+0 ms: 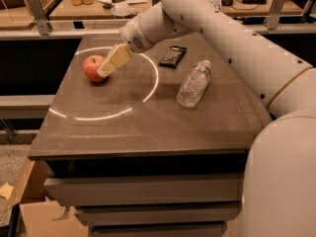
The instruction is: Move apple near water bottle
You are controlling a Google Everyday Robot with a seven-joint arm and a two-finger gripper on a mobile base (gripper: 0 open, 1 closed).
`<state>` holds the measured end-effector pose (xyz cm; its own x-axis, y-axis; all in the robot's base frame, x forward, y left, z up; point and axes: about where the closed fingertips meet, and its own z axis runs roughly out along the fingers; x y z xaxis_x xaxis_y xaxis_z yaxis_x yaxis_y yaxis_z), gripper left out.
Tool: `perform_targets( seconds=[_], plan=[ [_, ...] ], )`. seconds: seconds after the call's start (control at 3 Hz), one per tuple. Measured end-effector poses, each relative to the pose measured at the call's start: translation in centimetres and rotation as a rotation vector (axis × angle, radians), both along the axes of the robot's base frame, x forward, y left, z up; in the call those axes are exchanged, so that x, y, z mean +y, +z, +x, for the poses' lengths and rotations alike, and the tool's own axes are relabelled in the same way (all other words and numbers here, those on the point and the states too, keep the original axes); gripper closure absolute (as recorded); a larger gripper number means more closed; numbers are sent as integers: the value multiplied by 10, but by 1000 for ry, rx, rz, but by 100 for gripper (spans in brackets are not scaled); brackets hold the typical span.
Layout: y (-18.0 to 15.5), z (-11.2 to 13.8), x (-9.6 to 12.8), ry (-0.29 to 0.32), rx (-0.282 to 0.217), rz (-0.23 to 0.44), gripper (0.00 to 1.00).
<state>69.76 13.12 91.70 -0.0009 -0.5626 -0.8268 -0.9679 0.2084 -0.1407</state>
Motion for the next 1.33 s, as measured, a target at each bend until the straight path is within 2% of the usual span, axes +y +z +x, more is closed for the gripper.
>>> perform_targets(
  seconds=[0.33,0.67,1.0,1.33],
  plan=[
    [-21,-2,28,-18,44,-23,0],
    [-32,7,42,-57,54,-22,0],
    [-45,17,47,-85,57,-23,0],
    [-58,19,47,-87,66,-27,19]
  ],
)
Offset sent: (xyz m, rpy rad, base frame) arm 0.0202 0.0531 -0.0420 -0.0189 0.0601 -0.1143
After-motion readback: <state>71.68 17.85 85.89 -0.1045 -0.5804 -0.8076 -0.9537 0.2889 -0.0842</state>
